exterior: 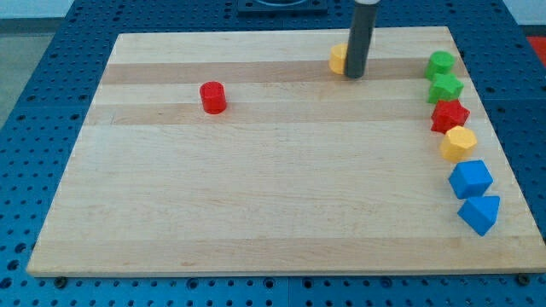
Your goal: Move the yellow heart to the line of blocks
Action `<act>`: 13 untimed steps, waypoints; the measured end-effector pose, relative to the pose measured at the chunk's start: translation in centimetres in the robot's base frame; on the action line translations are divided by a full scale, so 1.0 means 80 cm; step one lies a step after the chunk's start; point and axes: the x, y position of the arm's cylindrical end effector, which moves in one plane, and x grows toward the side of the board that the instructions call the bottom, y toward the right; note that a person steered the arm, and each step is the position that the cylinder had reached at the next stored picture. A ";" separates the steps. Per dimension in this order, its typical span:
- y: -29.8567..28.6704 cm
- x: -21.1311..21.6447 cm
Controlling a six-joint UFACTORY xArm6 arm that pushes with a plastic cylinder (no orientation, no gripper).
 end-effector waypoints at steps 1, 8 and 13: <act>-0.026 0.010; 0.051 -0.047; 0.035 -0.091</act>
